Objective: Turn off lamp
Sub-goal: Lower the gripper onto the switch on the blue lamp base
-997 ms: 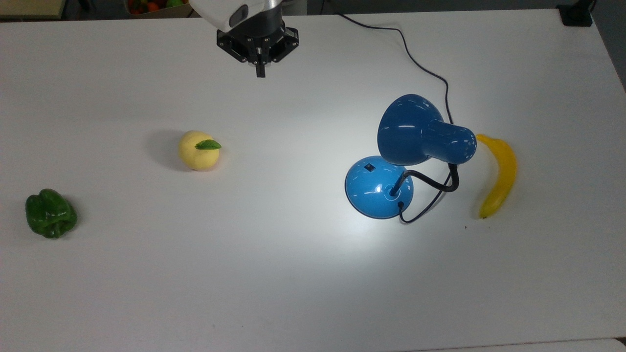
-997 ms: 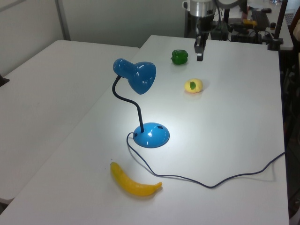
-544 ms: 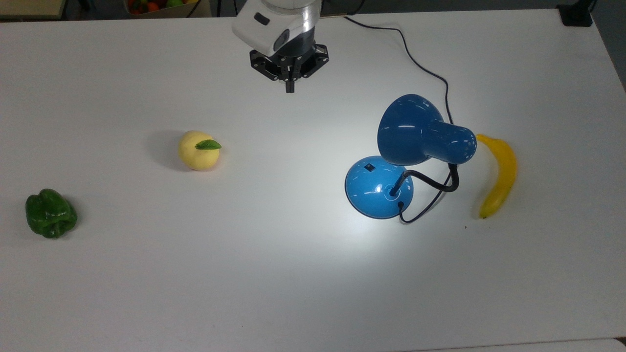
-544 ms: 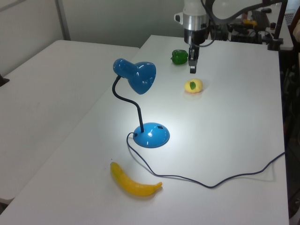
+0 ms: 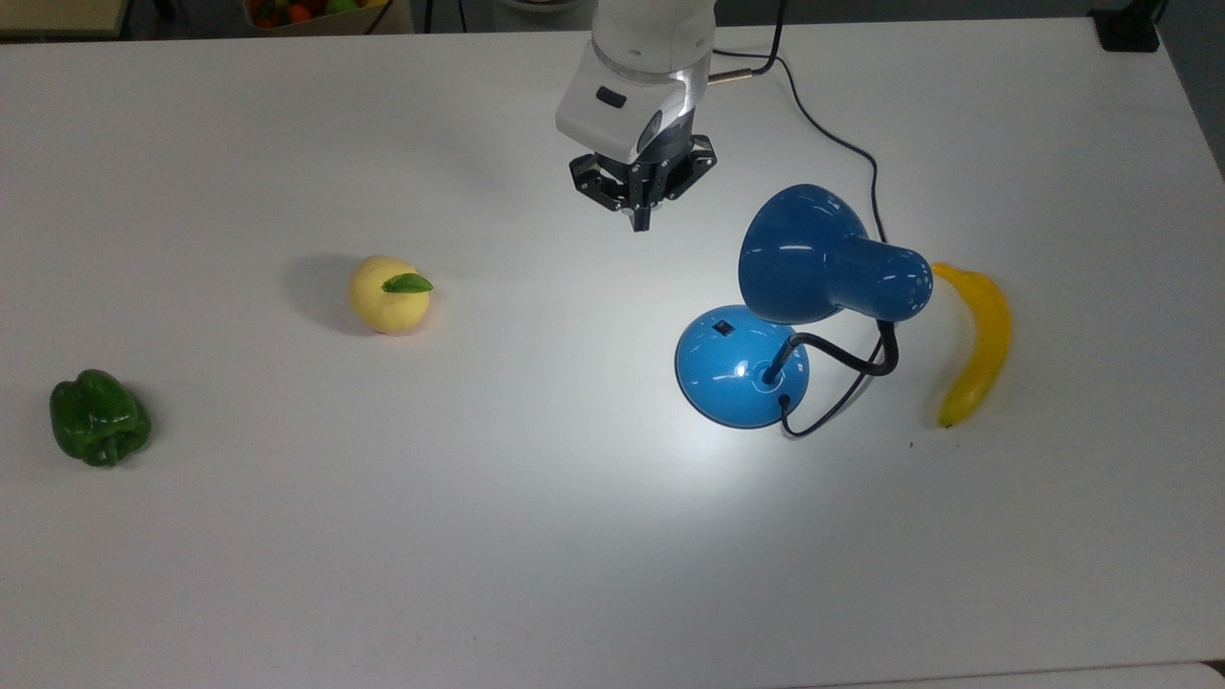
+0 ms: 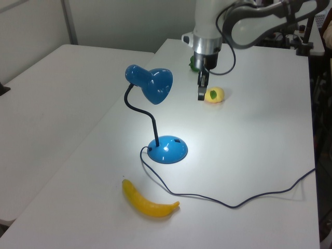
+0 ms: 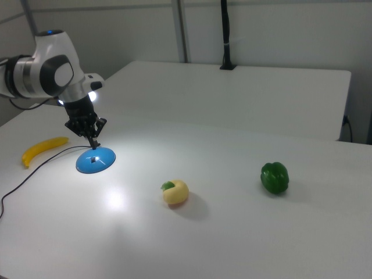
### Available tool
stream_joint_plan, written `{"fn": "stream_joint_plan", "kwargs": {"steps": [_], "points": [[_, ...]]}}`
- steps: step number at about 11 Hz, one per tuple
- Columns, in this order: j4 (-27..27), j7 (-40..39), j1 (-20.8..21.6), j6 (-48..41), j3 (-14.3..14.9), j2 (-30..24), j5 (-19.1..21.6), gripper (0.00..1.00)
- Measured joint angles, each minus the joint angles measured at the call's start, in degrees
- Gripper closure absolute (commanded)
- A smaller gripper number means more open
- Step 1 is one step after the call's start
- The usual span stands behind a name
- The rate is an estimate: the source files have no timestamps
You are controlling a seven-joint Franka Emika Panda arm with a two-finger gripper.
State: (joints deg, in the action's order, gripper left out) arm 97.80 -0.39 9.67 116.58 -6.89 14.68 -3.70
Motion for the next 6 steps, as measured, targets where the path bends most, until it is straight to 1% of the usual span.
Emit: {"fn": "stream_joint_plan", "kwargs": {"steps": [3,6], "points": [[0.25,-0.25,1.05,3.86,-0.01,2.5,-0.05,1.0],[0.26,-2.99,1.12,5.32,-0.01,4.08,-0.08,1.0]]}}
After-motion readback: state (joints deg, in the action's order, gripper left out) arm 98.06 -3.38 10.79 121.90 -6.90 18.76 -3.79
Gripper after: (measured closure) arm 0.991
